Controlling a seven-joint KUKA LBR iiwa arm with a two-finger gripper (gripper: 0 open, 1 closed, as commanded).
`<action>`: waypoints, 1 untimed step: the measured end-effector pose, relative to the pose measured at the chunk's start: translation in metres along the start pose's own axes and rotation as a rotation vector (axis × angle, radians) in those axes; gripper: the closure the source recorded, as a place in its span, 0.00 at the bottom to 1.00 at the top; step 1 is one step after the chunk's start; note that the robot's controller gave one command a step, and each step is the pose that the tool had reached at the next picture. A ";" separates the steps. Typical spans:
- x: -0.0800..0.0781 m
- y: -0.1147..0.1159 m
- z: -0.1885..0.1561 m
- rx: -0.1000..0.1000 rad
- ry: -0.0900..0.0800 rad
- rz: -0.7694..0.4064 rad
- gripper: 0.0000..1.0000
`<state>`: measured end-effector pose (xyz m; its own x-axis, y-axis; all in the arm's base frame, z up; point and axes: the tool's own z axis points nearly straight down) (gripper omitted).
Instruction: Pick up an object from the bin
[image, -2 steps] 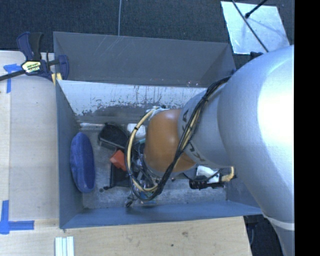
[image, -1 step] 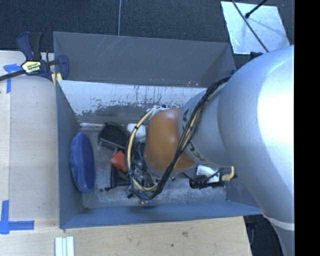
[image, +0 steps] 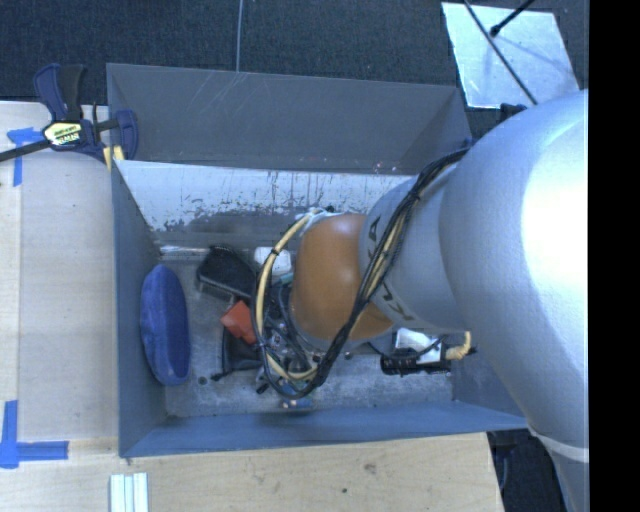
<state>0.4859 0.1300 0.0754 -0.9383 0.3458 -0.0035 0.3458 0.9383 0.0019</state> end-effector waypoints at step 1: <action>-0.002 0.000 -0.070 -0.002 -0.003 -0.001 1.00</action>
Offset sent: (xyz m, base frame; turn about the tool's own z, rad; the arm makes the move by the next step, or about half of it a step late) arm 0.0000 0.0000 0.0659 0.0000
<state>0.4881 0.1296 0.1453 -0.9387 0.3448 -0.0069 0.3448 0.9387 0.0043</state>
